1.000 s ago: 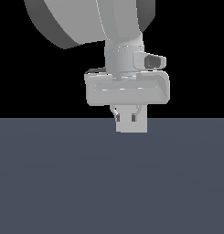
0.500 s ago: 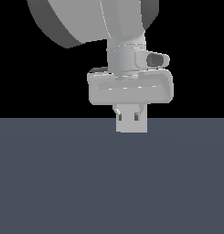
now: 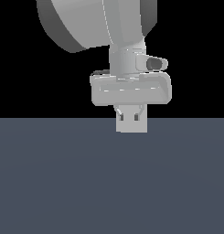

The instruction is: Plug the charger into the wall socket.

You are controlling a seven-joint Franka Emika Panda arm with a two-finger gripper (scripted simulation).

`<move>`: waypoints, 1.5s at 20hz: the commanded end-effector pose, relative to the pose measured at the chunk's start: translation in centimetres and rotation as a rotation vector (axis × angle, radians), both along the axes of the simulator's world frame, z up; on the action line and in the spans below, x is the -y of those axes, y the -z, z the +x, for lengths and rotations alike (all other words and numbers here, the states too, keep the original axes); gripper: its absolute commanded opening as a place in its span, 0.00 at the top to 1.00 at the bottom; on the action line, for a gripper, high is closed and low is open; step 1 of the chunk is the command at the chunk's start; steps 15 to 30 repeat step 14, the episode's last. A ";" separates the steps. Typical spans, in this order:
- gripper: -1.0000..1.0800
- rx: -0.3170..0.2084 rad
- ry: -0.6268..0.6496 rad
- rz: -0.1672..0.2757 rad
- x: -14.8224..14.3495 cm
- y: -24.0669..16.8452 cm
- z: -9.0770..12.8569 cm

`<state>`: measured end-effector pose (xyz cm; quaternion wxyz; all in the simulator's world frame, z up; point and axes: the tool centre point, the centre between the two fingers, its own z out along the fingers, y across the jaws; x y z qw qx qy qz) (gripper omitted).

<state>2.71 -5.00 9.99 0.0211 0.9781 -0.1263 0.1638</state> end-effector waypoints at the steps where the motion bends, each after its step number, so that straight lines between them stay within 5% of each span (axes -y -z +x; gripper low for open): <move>1: 1.00 0.000 0.000 0.000 0.2 0.0 0.9; 10: 1.00 0.000 0.000 0.000 0.8 0.0 3.1; 30: 1.00 0.000 0.001 0.000 0.8 0.0 3.2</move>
